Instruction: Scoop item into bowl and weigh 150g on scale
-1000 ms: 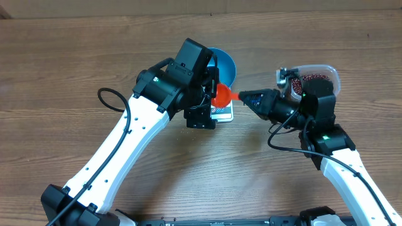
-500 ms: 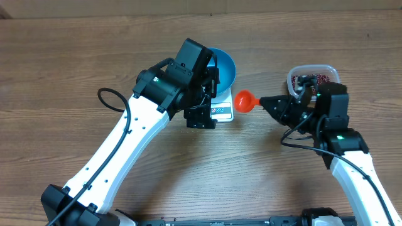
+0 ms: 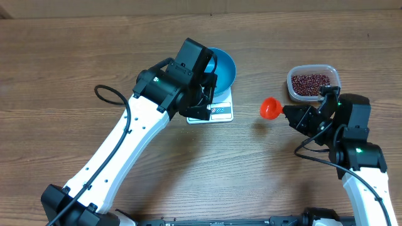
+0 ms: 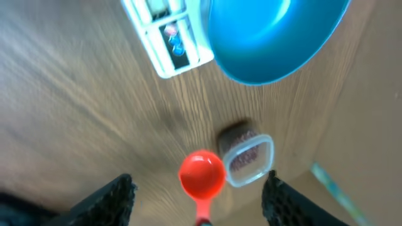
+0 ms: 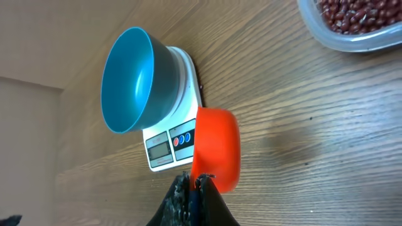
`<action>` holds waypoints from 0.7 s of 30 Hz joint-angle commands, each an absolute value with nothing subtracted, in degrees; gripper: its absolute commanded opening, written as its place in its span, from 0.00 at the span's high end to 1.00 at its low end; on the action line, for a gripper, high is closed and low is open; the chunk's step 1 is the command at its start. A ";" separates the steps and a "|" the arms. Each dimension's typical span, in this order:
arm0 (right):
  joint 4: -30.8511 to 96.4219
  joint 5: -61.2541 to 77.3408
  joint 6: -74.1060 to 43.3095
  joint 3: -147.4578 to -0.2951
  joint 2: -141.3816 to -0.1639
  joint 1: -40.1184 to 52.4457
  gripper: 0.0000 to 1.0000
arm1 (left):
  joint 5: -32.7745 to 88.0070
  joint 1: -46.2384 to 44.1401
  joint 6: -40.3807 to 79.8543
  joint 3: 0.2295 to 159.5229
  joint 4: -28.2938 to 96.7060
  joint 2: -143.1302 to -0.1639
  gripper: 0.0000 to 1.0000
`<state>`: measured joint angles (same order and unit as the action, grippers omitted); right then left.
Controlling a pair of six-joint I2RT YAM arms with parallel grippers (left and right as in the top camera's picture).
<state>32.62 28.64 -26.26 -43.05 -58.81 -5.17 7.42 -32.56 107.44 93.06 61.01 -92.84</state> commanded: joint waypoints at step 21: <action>32.67 27.66 -24.99 -48.40 -57.80 -5.39 0.96 | -7.81 -32.71 43.75 93.95 61.06 -91.59 0.96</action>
<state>32.69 28.10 -25.47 -46.61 -58.70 -5.17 -8.73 -32.56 47.68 93.06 61.21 -92.84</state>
